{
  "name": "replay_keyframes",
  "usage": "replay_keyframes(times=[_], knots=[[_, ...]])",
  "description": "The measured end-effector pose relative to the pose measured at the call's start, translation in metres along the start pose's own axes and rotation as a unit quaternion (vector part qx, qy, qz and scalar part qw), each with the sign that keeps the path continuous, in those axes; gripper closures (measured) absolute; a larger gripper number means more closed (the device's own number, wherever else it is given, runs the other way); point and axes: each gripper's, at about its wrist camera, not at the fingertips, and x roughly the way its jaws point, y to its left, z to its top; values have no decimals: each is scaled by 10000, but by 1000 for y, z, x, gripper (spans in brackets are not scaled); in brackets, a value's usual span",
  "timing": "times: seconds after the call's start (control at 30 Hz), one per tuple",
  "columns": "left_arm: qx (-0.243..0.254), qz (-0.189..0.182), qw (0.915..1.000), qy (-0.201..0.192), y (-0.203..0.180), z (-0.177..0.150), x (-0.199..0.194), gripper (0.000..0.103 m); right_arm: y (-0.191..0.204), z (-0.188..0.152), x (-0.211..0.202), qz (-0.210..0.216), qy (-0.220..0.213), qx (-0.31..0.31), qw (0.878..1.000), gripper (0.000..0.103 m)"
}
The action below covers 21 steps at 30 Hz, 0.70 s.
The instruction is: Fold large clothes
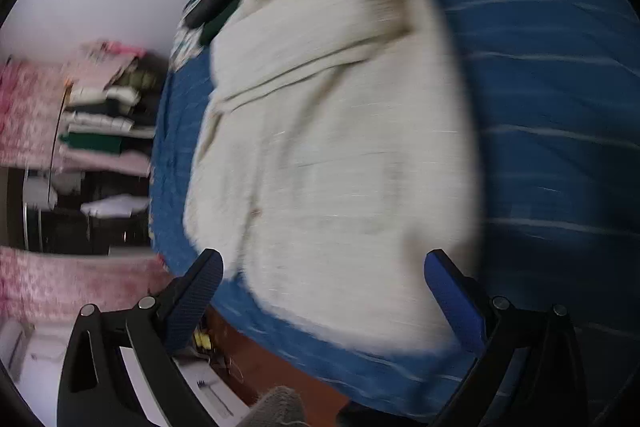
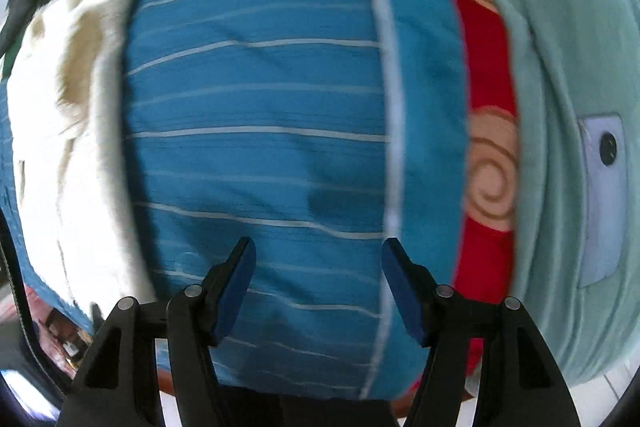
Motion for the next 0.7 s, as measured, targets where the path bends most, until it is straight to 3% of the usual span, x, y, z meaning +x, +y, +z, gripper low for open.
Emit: replay_keyframes(times=[0.13,0.23,0.4,0.43,0.47,0.5,0.57,0.67,0.7], knots=[[471,270,9985,-110,-48,-2,8,0,-42,5,-4,-78,69,113,9999,36],[631,629,9960,-18,-61,2,35,0,-58,11,-5,-9,163,193,9997,36],[243,824,9963,92,-38,20,75,4,-52,36,-7,261,174,39,9995,36],[117,864,9962,33,-30,23,78,13,-47,39,-6,317,182,-1,9993,36],[-59,724,9974,36,-21,26,79,44,-42,43,-5,496,189,-60,9986,36],[-203,536,9983,66,-12,27,81,68,-31,45,-8,685,191,-95,9974,34],[-553,117,9984,57,14,29,85,85,-13,61,-5,1408,199,-310,9893,22],[-676,33,9977,-82,37,32,81,88,23,86,-3,2165,155,-643,9740,20],[-720,-9,9973,-108,44,32,80,90,40,99,-4,2584,96,-766,9629,19]])
